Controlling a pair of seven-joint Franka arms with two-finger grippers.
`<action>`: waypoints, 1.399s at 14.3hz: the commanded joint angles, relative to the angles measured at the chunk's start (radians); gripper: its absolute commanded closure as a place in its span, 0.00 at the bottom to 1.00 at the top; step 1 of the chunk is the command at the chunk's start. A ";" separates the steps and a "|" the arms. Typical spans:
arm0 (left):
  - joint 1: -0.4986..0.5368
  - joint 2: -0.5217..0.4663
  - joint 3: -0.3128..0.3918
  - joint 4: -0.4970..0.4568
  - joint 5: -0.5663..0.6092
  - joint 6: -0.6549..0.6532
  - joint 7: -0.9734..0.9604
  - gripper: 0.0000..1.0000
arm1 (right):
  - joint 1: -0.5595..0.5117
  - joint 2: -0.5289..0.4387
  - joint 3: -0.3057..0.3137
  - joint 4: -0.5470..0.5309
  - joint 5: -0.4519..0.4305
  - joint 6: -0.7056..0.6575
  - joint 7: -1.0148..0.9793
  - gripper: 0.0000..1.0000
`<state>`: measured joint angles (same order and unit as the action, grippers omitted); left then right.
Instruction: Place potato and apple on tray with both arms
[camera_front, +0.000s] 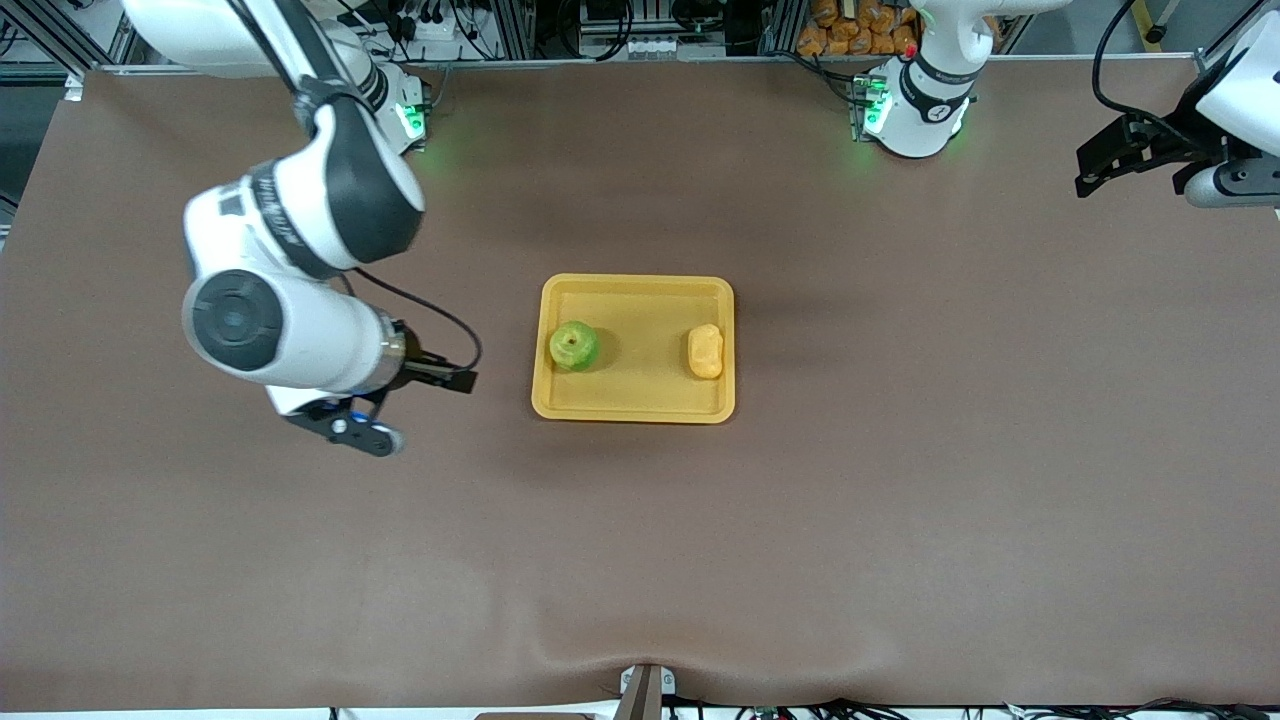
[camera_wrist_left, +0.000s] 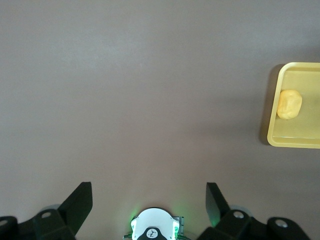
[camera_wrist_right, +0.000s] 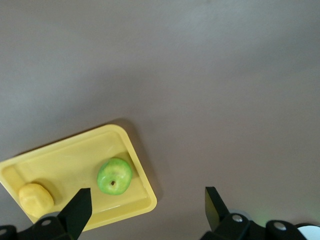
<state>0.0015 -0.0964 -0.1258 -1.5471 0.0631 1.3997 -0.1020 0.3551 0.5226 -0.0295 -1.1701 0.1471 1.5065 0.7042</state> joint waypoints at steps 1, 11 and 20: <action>0.006 -0.022 -0.001 -0.008 -0.022 -0.010 -0.011 0.00 | -0.056 -0.050 0.016 0.004 0.005 -0.020 -0.052 0.00; 0.008 -0.035 -0.001 -0.021 -0.022 -0.016 -0.013 0.00 | -0.180 -0.136 0.013 0.003 -0.047 -0.046 -0.357 0.00; 0.009 -0.065 0.000 -0.041 -0.020 -0.033 -0.010 0.00 | -0.288 -0.159 0.013 -0.006 -0.113 -0.069 -0.649 0.00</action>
<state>0.0026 -0.1203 -0.1249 -1.5561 0.0627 1.3721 -0.1029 0.0847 0.3882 -0.0323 -1.1599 0.0639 1.4548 0.1025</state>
